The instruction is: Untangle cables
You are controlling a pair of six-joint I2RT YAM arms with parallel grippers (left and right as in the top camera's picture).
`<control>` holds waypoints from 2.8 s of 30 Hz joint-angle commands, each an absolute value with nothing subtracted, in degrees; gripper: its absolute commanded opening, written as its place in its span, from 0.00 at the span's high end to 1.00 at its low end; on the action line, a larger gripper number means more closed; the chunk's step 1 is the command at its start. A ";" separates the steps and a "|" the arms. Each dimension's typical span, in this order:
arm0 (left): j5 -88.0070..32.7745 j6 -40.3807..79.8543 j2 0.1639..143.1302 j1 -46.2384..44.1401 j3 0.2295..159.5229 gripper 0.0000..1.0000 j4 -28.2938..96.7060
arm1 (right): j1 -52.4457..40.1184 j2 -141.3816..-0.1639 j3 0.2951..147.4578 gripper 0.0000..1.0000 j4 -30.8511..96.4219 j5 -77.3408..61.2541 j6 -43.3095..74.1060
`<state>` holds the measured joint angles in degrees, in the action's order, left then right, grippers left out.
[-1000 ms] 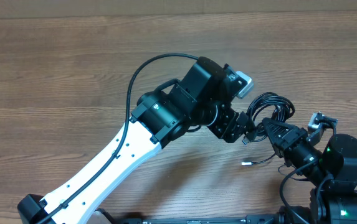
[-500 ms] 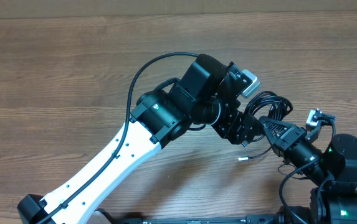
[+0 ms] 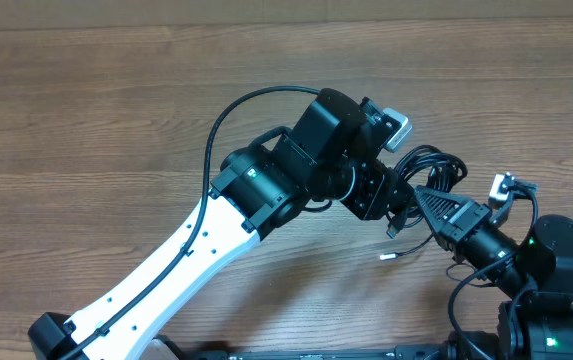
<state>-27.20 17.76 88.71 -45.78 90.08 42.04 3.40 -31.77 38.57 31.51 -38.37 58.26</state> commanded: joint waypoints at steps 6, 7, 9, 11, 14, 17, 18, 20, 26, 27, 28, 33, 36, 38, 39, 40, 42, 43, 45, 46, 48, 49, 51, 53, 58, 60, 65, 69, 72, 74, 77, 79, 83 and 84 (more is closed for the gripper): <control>-25.52 19.81 88.86 -45.84 90.48 0.59 42.37 | 3.49 -31.05 39.35 0.96 30.37 -39.99 58.76; -25.54 19.84 88.86 -45.84 90.48 0.62 42.37 | 3.49 -31.05 39.35 0.96 30.33 -39.99 58.76; -25.52 20.49 88.86 -45.82 90.48 0.73 42.39 | 3.49 -31.05 39.35 0.96 30.20 -39.99 58.76; -25.52 21.17 88.86 -45.82 90.48 0.83 42.33 | 3.49 -31.05 39.35 0.96 30.20 -39.99 58.74; -25.43 22.83 88.88 -45.82 90.48 0.96 42.00 | 3.49 -31.05 39.35 0.96 30.20 -39.99 58.74; -25.45 23.46 88.88 -45.67 90.48 0.96 41.69 | 3.49 -31.05 39.35 0.93 30.20 -39.99 58.74; -25.34 23.44 88.88 -45.67 90.48 0.96 41.71 | 3.49 -31.05 39.35 0.90 30.20 -39.99 58.74; -25.04 23.68 88.88 -45.65 90.48 0.96 41.74 | 3.49 -31.05 39.35 0.78 30.20 -39.99 58.72; -26.30 27.99 88.88 -43.05 90.48 0.96 41.80 | 3.49 -31.05 39.35 0.30 30.26 -39.99 58.48; -27.62 27.97 88.88 -42.30 90.48 0.96 41.76 | 3.49 -31.05 39.35 0.25 30.26 -39.99 58.48; -29.43 28.03 88.88 -41.34 90.48 0.96 41.76 | 3.49 -31.05 39.35 0.22 30.24 -39.97 58.48; -39.16 28.34 88.88 -36.12 90.48 0.96 42.17 | 3.49 -31.05 39.35 0.09 30.24 -38.81 58.52; -44.60 28.32 88.88 -33.65 90.48 0.96 42.17 | 3.49 -31.05 39.35 0.07 30.20 -38.33 58.52; -47.72 28.29 88.88 -32.45 90.48 0.96 42.15 | 3.49 -31.05 39.35 0.07 30.17 -38.15 58.50; -48.75 28.27 88.88 -32.03 90.48 0.96 42.15 | 3.49 -31.05 39.35 0.07 30.02 -38.04 58.48; -49.84 28.27 88.88 -31.62 90.48 0.96 42.13 | 3.49 -31.05 39.35 0.07 29.91 -38.02 58.48; -51.86 28.12 88.88 -30.96 90.48 0.96 42.13 | 3.49 -31.05 39.35 0.07 29.21 -38.02 58.06; -53.23 27.79 88.88 -30.63 90.48 0.96 42.09 | 3.49 -31.05 39.35 0.07 28.64 -38.09 56.97; -56.16 26.76 88.88 -30.17 90.48 0.96 42.04 | 3.49 -31.05 39.35 0.07 27.79 -38.06 54.00; -57.76 26.33 88.88 -29.89 90.48 0.96 42.04 | 3.49 -31.05 39.35 0.07 27.42 -38.04 52.21; -61.12 25.26 88.88 -29.17 90.48 0.96 42.04 | 3.49 -31.05 39.35 0.07 27.22 -38.02 50.26; -62.37 25.21 88.88 -28.75 90.48 0.96 42.09 | 3.49 -31.05 39.35 0.07 27.27 -38.06 49.69; -63.77 25.21 88.88 -27.83 90.48 0.96 42.19 | 3.49 -31.05 39.35 0.07 27.27 -38.09 49.17; -64.53 25.23 88.88 -26.74 90.48 0.96 42.19 | 3.49 -31.05 39.35 0.07 27.24 -38.06 49.15; -67.72 24.14 88.88 -24.29 90.48 0.96 42.19 | 3.49 -31.05 39.35 0.07 27.24 -38.06 48.93; -68.71 24.12 88.88 -23.99 90.48 0.96 42.17 | 3.49 -31.05 39.35 0.07 27.22 -38.13 48.56; -68.49 24.16 89.34 -24.58 90.48 0.96 42.15 | 3.49 -31.05 39.35 0.07 25.91 -40.27 43.81; -68.42 24.14 90.06 -26.15 90.48 0.96 42.13 | 3.49 -31.05 39.35 0.07 25.71 -40.16 42.96; -68.05 24.18 90.67 -27.09 90.48 0.96 41.65 | 3.49 -31.05 39.35 0.07 25.54 -40.21 42.96; -67.11 24.21 91.02 -27.42 90.48 0.96 41.67 | 3.49 -31.05 39.35 0.07 25.56 -40.23 42.96; -67.16 24.21 91.33 -27.55 90.48 0.96 41.54 | 3.49 -31.05 39.35 0.07 25.56 -40.21 42.96; -67.22 24.23 91.39 -27.59 90.48 0.96 41.54 | 3.49 -31.05 39.35 0.07 25.56 -40.16 42.96; -68.16 24.18 91.39 -28.05 90.48 0.96 41.52 | 3.49 -31.05 39.35 0.07 25.56 -39.62 42.96; -68.71 24.16 91.39 -28.25 90.48 0.96 41.47 | 3.49 -31.05 39.35 0.07 25.56 -39.27 42.96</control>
